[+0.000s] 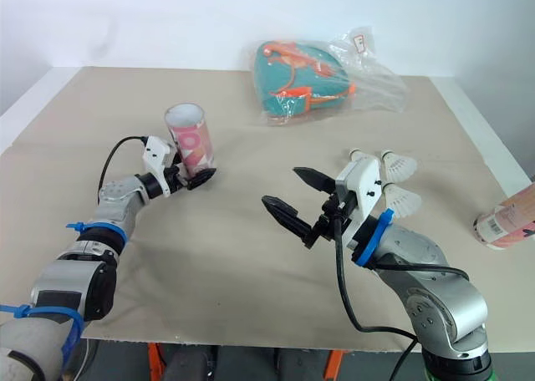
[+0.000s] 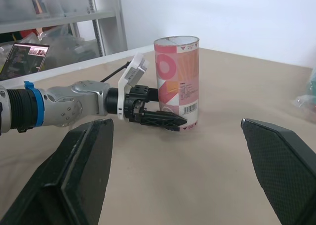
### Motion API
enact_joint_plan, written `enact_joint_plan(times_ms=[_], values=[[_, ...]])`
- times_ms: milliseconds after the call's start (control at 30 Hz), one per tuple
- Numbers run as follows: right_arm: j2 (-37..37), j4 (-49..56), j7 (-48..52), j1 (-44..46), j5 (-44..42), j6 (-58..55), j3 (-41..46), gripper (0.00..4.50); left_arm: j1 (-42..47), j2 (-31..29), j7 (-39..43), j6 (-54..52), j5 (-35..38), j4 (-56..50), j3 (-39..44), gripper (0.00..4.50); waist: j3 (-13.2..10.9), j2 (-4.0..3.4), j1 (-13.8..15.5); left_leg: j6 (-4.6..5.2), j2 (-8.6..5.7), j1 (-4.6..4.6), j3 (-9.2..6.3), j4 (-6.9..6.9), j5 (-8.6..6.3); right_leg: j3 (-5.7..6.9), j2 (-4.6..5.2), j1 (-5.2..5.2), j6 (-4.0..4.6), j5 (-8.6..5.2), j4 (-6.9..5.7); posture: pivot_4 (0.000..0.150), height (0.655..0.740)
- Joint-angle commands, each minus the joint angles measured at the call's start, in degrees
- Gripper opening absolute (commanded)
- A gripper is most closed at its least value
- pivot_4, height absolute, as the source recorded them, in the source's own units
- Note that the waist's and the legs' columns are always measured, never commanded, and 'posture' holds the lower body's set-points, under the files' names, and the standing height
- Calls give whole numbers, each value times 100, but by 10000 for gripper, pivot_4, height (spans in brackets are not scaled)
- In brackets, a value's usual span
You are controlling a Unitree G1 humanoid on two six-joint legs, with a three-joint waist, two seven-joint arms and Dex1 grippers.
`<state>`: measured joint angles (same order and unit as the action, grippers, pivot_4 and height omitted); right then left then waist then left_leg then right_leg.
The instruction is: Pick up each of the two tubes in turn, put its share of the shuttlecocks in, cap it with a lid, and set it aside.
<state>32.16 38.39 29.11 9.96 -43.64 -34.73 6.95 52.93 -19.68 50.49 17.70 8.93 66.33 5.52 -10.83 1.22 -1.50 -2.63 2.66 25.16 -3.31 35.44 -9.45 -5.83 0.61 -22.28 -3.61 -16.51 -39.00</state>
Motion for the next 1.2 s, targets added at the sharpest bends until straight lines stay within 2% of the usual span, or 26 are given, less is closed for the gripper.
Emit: enact_joint_plan(times_ms=[33, 100, 333, 400, 500, 633, 700, 833, 1000, 1200], values=[[45, 142, -1, 138, -89, 18, 84, 45000, 195, 25, -35, 164, -21, 11, 86, 32013, 0, 0, 0, 0, 0, 0, 0, 0, 0, 0, 0, 0, 0, 0, -1, 1500, 7400], [60, 148, 23, 157, -109, -5, 67, 45000, 230, 61, -69, 174, -6, 13, 107, 26526, 0, 0, -2, 0, 0, -1, -1, 0, 0, 1, 0, 0, 0, 0, -2, 1500, 7400], [108, 57, -52, 163, 55, -41, 130, 45000, 115, 45, 77, 203, 41, -217, 97, 26526, 0, 0, -3, 0, 0, 0, -1, -1, 0, 0, 0, -1, 5, 3, -2, 1500, 7400], [122, -146, -274, 194, 375, -16, 151, 45000, 19, -21, 231, 229, 50, -370, 75, 26526, 0, 0, -3, 1, 0, 0, -1, 0, 0, 0, 0, -1, 5, 3, -2, 1500, 7400], [42, -828, -957, 345, 1130, -6, 226, 45000, -332, -233, 1002, 164, 96, -1042, -105, 26526, 0, 0, -6, -3, 0, -2, 1, 0, 2, -1, 0, -1, 11, 7, -4, 1500, 7400], [-46, -1263, -1351, 312, 1582, -11, 300, 45000, -1020, -697, 2289, -179, 271, -2301, -446, 26526, 0, -3, -38, -5, 2, -4, 1, -8, 5, -1, -1, -6, 18, 6, -7, 1500, 7400], [-192, -1563, -1608, 400, 1798, -27, 283, 45000, -1522, -1283, 3204, -287, 301, -3080, -723, 26526, -1, -4, -60, -5, 6, -3, -1, -13, 5, 1, -4, -10, 24, 2, -13, 1500, 7400], [-526, -2373, -1898, 896, 2192, 114, 100, 45000, -1917, -2122, 4040, -811, 413, -4042, -1096, 26526, 1, -6, -159, -5, 10, -9, 2, -14, 4, -2, -7, -8, 28, 3, -13, 1500, 7400], [-756, -3347, -1913, 1412, 2635, 375, -53, 45000, -1995, -2625, 4201, -1557, 731, -4800, -1380, 26526, 3, -16, -163, 16, 19, -16, 2, -13, 17, -2, -17, -8, 26, 9, -19, 1500, 7400], [-882, -4221, -1752, 1832, 2981, 732, -208, 45000, -2027, -2748, 4201, -2099, 1057, -5272, -1436, 26526, 2, -17, -143, 16, 19, -8, 5, -13, 17, -3, -17, -15, 31, 11, -18, 1500, 7400]])
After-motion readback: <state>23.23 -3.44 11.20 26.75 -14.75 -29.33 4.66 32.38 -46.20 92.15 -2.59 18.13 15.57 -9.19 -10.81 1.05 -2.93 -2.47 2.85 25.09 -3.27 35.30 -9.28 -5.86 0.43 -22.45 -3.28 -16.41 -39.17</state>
